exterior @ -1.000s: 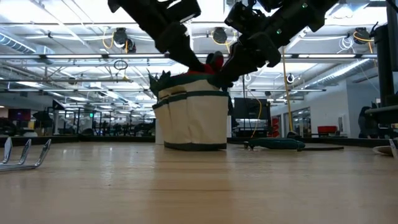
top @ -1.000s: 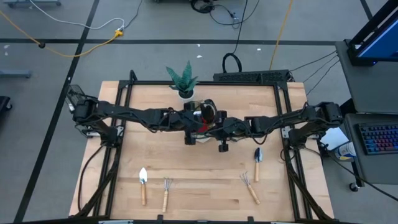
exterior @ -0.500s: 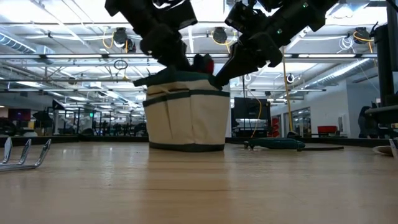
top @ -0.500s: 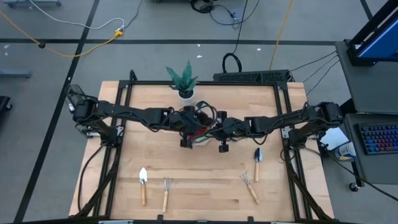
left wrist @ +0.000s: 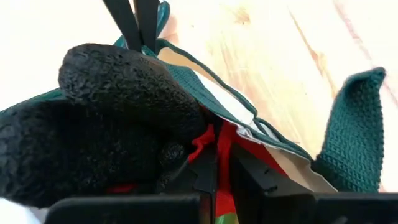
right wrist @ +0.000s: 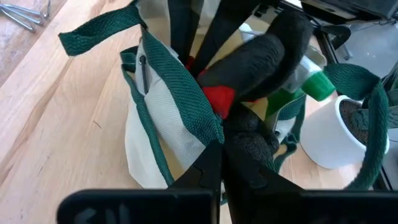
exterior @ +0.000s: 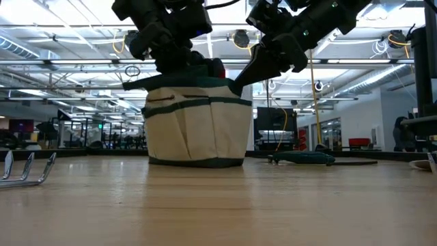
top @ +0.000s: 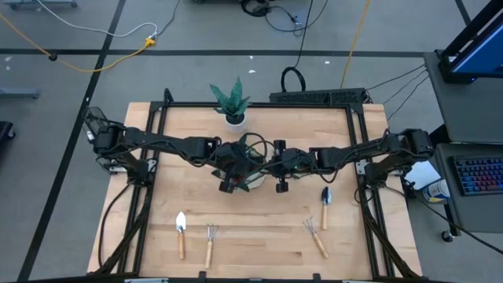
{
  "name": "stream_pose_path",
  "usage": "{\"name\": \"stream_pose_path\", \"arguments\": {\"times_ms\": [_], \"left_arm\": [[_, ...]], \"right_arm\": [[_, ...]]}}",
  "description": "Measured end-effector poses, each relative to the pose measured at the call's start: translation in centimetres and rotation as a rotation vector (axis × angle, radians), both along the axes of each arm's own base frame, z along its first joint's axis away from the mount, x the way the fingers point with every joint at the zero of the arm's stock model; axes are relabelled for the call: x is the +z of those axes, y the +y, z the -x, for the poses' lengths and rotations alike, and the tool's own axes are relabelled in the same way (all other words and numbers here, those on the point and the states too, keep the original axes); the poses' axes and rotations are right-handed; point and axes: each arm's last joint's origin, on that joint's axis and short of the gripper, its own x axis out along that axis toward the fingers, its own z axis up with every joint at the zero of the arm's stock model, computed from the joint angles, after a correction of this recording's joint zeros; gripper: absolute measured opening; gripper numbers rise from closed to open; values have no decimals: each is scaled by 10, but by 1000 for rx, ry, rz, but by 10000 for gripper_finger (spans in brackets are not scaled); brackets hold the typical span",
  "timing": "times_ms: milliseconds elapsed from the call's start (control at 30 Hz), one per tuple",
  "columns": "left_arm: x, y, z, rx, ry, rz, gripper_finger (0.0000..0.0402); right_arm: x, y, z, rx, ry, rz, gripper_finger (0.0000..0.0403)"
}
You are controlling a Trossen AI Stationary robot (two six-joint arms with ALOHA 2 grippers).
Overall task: Pick & Place Garden tools in Gardening bag
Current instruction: Put the red gloves into the gardening bag
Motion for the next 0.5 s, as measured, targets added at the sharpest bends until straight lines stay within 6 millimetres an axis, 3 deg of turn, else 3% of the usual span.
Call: {"name": "stream_pose_path", "arguments": {"times_ms": [200,500], "left_arm": [[0,0,-1,28,-8,-25,48],[6,-14,3,1,-18,-39,174]], "right_arm": [[0,0,0,-2,-1,1,0],[-1,0,0,-3,7,-1,0]]}}
